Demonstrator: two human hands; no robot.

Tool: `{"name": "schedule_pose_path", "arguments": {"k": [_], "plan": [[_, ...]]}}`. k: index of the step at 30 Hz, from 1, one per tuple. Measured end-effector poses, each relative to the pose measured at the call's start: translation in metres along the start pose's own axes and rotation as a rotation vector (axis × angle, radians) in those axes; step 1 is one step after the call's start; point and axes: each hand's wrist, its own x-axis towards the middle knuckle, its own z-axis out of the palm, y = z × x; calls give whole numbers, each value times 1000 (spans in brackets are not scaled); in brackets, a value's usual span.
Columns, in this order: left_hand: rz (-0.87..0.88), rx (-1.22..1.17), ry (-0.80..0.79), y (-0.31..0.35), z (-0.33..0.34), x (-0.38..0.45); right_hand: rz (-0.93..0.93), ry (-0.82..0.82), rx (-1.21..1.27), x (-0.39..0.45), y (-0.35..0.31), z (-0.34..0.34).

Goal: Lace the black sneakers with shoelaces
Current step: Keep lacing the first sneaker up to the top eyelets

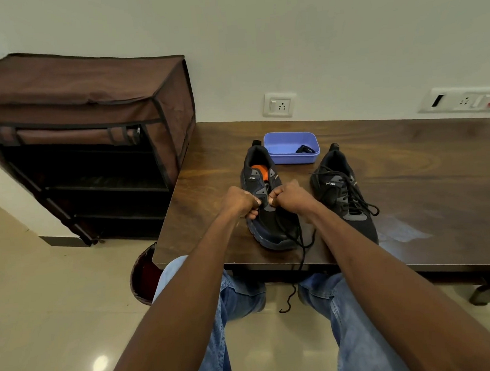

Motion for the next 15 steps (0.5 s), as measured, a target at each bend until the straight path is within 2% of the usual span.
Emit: {"name": "schedule_pose_path", "arguments": {"k": [2,6,8,11,15], "plan": [[-11,-22,-23,2,0,0,-32,-24,89,-7,-3,-9],[27,9,-66,5,0,-1,-99,187,315,-10,2,-22],[68,94,-94,5,0,-3,-99,237,246,-4,6,-20],[104,230,-124,4,-2,-4,-49,116,51,1,6,-13],[177,573,-211,4,-14,-14,43,131,65,3,4,-13]]}}
